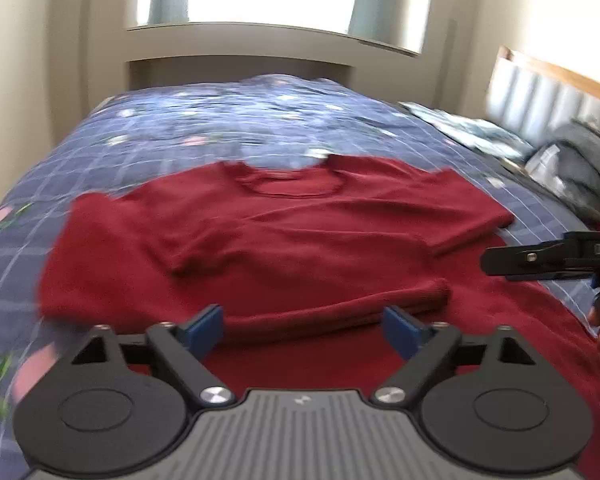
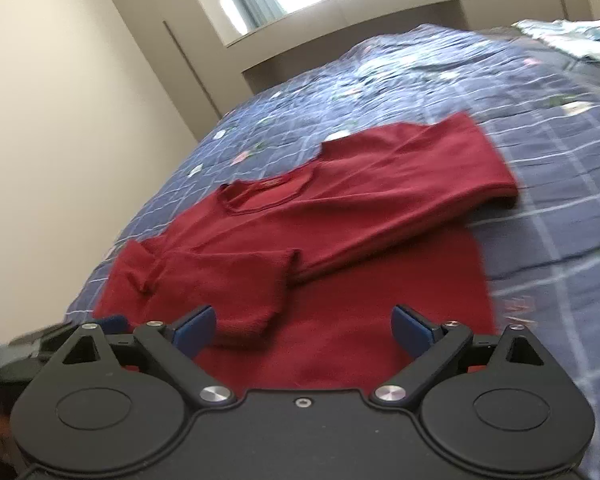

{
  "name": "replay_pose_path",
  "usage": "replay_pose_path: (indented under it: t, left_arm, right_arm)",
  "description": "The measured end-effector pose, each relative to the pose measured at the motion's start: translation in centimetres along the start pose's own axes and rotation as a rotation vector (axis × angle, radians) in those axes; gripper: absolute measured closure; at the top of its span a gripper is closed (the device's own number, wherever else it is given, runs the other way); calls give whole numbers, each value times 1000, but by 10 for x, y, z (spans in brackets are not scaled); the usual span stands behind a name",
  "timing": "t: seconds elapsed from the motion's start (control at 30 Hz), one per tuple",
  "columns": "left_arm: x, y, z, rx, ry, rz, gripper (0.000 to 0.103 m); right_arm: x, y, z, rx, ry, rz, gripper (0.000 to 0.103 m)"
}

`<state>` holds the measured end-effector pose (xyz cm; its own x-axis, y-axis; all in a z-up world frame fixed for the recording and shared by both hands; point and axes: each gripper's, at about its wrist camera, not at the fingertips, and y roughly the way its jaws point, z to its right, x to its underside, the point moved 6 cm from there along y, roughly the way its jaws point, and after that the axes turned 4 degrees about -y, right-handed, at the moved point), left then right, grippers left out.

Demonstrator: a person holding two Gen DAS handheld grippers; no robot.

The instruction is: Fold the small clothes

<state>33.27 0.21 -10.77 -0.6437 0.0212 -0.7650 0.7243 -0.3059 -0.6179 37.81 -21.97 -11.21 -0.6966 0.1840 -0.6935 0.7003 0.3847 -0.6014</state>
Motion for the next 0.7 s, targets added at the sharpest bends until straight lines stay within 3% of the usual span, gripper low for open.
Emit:
replay_pose_path:
  t: [0.07, 0.2, 0.23, 0.27, 0.33, 0.43, 0.5, 0.7]
  left_arm:
    - [3, -10, -12, -43, -55, 14, 3]
    - [6, -31, -39, -129, -141, 39, 2]
    - [7, -35, -47, -148, -159, 45, 2]
    - [7, -39, -53, -163, -173, 49, 2]
    - [7, -47, -67, -192, -201, 61, 2]
    - [7, -56, -87, -238, -233, 83, 2]
    - [7, -59, -98, -260, -256, 100, 2]
    - [-4, -48, -114, -316, -308, 142, 1]
  right_arm:
    - [-2, 15, -7, -8, 13, -25, 17]
    - [-4, 41, -19, 15, 23, -63, 36]
    - [-4, 46, -22, 24, 22, -69, 48]
    - [-4, 51, -25, 34, 19, -78, 70]
    - [-3, 57, -30, 54, 17, -108, 93]
    - [-17, 49, -44, 16, -4, -72, 95]
    - [-44, 39, -64, -37, -49, -21, 96]
    - [-156, 10, -139, -208, -206, 149, 97]
